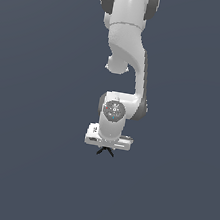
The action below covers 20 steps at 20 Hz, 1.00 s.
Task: Pick up the object and move it to a goal position.
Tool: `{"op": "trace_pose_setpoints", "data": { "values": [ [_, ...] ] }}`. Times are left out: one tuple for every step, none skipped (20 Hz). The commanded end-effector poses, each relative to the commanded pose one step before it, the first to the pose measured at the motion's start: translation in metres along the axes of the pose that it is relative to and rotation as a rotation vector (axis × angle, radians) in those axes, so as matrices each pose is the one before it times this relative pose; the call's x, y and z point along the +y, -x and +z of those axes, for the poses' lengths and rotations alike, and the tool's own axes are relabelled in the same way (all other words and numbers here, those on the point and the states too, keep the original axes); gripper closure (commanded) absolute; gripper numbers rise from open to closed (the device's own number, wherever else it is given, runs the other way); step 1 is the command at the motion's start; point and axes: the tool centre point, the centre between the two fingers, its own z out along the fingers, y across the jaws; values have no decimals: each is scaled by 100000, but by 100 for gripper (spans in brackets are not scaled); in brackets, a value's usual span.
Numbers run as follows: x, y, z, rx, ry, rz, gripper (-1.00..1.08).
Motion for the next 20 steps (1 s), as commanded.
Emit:
{"op": "trace_pose_setpoints", "data": {
  "values": [
    [-3, -70, 1, 133, -5, -2, 108],
    [0, 0, 0, 0, 0, 0, 108],
    [0, 0, 0, 0, 0, 0, 108],
    [0, 0, 0, 0, 0, 0, 108],
    [0, 0, 0, 0, 0, 0, 108],
    [0, 0, 0, 0, 0, 0, 108],
    [0, 0, 0, 0, 0, 0, 108],
    [0, 0, 0, 0, 0, 0, 108],
    [0, 0, 0, 0, 0, 0, 108],
    [2, 13, -16, 0, 0, 0, 108],
    [10, 12, -7, 0, 0, 0, 108],
    [29, 36, -22, 0, 0, 0, 108],
    [48, 60, -36, 0, 0, 0, 108],
    [68, 84, -51, 0, 0, 0, 108],
    [88, 109, -66, 0, 0, 0, 108],
    [108, 134, -81, 0, 0, 0, 108],
    [129, 159, -97, 0, 0, 0, 108],
    [150, 185, -113, 0, 0, 0, 108],
    [172, 212, -129, 0, 0, 0, 108],
    [194, 240, -146, 0, 0, 0, 108]
  ]
}}
